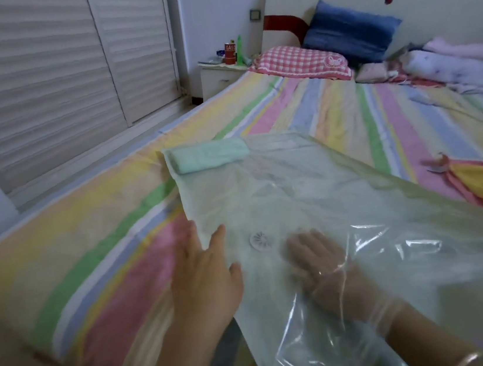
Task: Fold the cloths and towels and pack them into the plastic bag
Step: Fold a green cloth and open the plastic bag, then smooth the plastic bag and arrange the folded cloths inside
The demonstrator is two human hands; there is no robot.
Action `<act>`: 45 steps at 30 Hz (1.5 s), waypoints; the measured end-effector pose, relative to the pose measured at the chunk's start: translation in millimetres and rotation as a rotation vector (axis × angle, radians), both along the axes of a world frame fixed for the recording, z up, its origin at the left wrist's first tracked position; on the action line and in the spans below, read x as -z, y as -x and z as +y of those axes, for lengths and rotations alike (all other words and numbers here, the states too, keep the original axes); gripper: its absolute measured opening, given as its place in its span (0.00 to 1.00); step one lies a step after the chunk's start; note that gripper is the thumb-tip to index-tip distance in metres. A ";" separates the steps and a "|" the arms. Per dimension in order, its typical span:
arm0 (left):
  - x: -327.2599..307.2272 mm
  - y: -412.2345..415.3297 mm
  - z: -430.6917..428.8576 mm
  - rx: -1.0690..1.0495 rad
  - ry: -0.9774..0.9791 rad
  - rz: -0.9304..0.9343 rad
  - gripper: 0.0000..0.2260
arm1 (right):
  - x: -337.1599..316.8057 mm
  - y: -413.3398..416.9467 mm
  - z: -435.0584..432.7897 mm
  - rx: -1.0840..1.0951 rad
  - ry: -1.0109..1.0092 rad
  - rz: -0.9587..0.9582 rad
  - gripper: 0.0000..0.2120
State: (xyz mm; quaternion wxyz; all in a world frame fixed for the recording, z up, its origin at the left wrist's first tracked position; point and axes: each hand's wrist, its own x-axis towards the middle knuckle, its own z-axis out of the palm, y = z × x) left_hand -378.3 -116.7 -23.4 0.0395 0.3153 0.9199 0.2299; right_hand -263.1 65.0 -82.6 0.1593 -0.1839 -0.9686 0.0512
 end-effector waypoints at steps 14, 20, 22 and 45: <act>19.6 -119.8 29.3 0.502 0.396 0.057 0.38 | -20.0 -192.3 -34.5 0.121 0.202 -0.033 0.21; 37.8 -129.9 22.3 0.530 0.578 0.059 0.45 | -38.6 -241.7 -28.1 0.270 0.162 0.240 0.11; 25.9 -144.9 35.0 0.568 0.498 0.070 0.44 | -45.2 -254.7 -21.4 0.302 0.118 0.294 0.11; 7.1 -318.9 198.8 1.165 -0.247 -0.004 0.10 | -74.4 -412.9 79.4 0.391 0.226 0.028 0.04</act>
